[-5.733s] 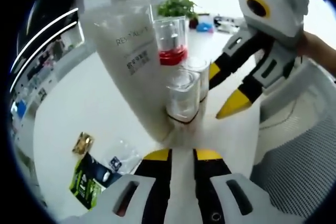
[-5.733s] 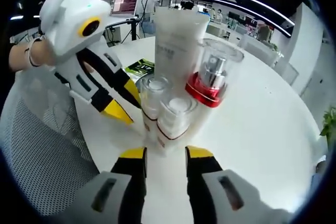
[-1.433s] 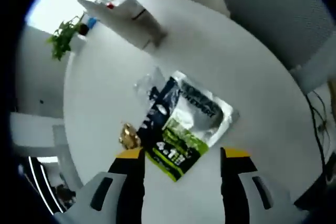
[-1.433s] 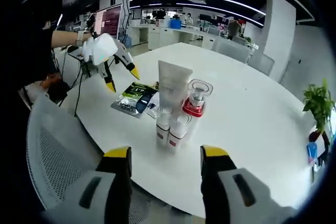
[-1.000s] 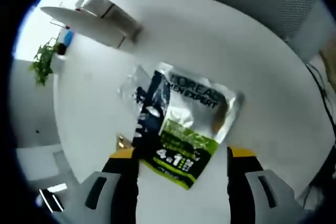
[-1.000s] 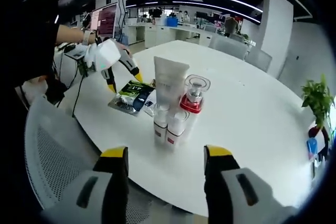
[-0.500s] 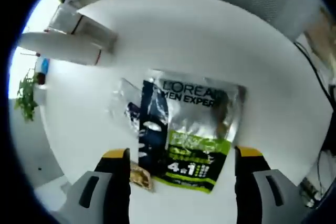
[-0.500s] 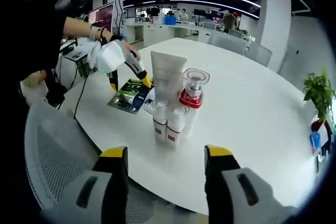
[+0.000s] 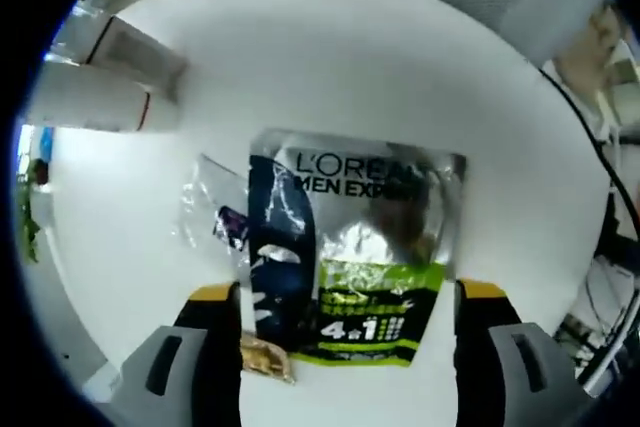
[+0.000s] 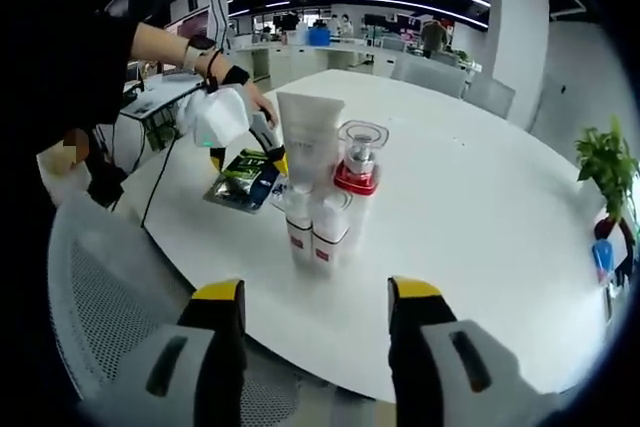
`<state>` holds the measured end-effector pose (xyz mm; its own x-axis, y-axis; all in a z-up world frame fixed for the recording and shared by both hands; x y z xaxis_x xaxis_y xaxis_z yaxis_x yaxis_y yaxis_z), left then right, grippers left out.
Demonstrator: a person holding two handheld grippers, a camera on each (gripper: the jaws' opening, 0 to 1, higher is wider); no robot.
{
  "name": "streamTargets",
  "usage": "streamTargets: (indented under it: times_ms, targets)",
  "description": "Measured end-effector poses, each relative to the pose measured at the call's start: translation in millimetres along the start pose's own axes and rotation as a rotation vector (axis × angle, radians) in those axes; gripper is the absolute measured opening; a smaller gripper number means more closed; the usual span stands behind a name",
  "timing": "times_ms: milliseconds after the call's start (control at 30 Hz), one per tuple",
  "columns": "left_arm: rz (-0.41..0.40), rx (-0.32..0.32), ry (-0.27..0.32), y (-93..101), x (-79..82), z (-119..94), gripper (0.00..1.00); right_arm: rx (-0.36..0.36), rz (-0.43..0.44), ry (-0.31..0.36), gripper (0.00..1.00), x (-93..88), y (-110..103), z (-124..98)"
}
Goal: Arrange the skincare products in the storage area until every visible bottle or jar stands upright without overlapping.
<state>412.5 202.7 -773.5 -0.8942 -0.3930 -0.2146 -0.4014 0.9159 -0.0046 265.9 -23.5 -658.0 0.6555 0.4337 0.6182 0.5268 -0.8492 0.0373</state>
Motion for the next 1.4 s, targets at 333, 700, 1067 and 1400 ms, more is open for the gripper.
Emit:
streamTargets:
  times_ms: [333,700,1067,1400]
  targets:
    - [-0.069,0.006,0.004,2.3,-7.7,1.9,0.76,0.011,-0.012,-0.002,0.57,3.7,-0.3,4.3]
    - [-0.256,-0.052,0.071,8.9,-5.3,0.6,0.68,0.029,-0.032,-0.003,0.57,7.2,-1.4,7.1]
    - [-0.461,-0.107,0.139,16.1,0.5,0.5,0.64,0.039,-0.044,-0.002,0.57,8.4,-0.4,8.4]
    - [-0.687,-0.190,0.162,24.5,17.2,-4.6,0.62,0.056,-0.060,-0.003,0.57,8.9,-3.8,9.6]
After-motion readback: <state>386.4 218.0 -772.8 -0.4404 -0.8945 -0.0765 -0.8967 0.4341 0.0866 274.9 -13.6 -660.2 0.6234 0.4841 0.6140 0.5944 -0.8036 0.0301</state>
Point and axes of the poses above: the point that each gripper's makers call its tool centre point, and the gripper's own axes: z roughly forward along the fingers, y roughly to its right, x roughly out of its top, the point moved 2 cm from there along -z, roughly backward along the fingers, and after that the axes turned 10 degrees about -y, right-handed, at the moved point
